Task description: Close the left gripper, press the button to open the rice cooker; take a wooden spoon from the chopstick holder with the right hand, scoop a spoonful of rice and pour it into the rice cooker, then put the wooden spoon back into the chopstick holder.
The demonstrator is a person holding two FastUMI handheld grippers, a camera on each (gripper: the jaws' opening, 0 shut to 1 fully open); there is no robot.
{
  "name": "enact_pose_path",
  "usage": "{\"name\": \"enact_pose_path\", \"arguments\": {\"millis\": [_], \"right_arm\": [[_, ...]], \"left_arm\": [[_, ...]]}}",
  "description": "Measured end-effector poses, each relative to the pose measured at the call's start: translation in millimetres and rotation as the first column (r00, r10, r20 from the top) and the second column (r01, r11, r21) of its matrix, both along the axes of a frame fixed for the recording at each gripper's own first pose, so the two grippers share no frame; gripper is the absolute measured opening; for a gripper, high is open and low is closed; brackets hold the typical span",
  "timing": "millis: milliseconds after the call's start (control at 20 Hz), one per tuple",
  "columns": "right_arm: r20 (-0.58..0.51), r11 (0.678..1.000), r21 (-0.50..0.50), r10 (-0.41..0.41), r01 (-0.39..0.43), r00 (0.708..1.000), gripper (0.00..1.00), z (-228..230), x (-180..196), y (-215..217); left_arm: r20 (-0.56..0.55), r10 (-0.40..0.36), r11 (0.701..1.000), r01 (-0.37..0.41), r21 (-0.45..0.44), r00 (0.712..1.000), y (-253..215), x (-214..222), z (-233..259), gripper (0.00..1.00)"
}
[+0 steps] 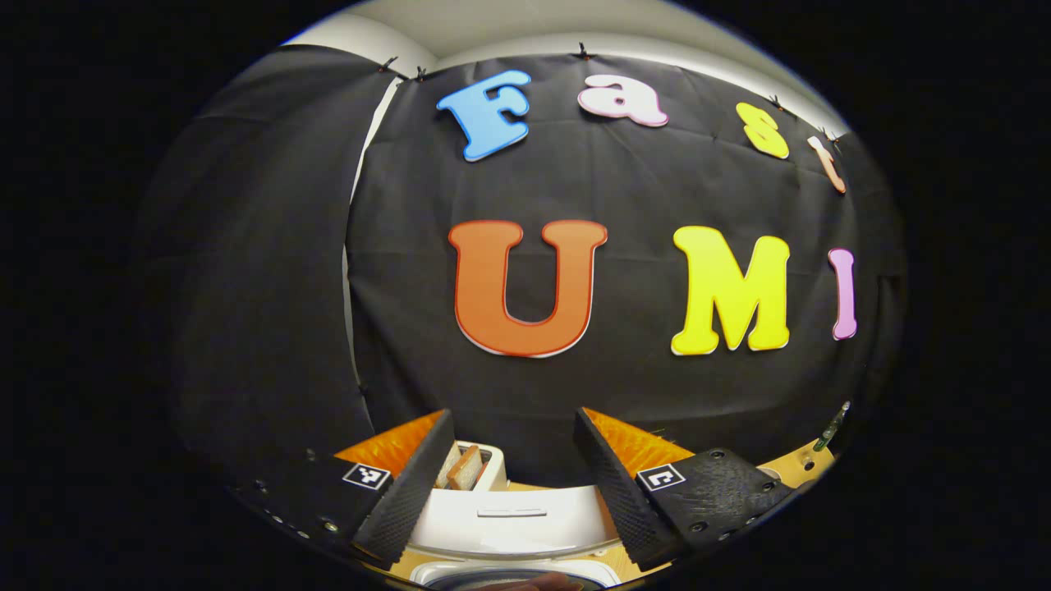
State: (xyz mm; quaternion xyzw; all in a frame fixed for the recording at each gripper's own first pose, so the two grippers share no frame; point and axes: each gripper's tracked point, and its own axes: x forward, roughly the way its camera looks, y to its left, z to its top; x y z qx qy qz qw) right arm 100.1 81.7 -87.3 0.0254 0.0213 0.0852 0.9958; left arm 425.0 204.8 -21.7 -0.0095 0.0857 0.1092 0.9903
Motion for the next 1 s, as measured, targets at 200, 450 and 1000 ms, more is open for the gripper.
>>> {"name": "enact_pose_path", "arguments": {"millis": [200,450,1000], "right_arm": [[-0.027,1.000,0.028,0.003,-0.003,1.000,0.98,-8.4,-2.2,1.9],[-0.013,0.998,0.055,0.023,-0.022,1.000,0.96,-2.5,-18.9,5.8],[-0.050,0.995,0.075,0.068,-0.064,0.996,0.98,-24.1,-64.6,21.9]], "left_arm": [[-0.049,-0.011,1.000,0.010,-0.015,0.999,-4.3,-3.7,-4.9,0.96],[-0.099,-0.021,0.999,0.019,-0.029,0.995,-12.3,-44.8,-10.3,0.97],[-0.167,-0.053,0.997,0.044,-0.058,0.984,-43.0,-123.9,-53.6,0.95]]}}
